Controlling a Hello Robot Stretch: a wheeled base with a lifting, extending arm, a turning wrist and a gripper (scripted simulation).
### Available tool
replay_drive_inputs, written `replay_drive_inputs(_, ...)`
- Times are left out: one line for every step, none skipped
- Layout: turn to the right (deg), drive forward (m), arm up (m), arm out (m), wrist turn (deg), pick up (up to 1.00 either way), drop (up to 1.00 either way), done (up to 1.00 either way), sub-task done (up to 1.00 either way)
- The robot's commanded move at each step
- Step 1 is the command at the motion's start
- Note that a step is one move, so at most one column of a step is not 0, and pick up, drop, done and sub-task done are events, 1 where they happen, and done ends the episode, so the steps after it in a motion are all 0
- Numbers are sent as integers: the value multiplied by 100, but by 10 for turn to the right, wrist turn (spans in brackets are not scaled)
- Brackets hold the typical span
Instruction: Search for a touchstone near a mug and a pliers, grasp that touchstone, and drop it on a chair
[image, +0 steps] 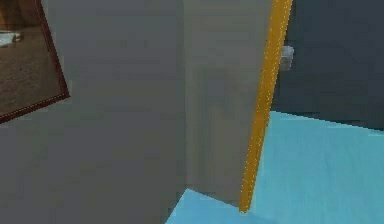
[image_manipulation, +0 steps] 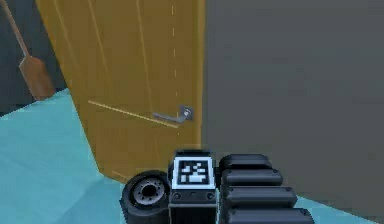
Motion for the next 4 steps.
replay_drive_inputs(360, 0, 0, 0, 0, 0, 0, 0, 0)
replay_drive_inputs(0, 15, 0, 0, 0, 0, 0, 0, 0)
replay_drive_inputs(30, 0, 0, 0, 0, 0, 0, 0, 0)
replay_drive_inputs(30, 0, 0, 0, 0, 0, 0, 0, 0)
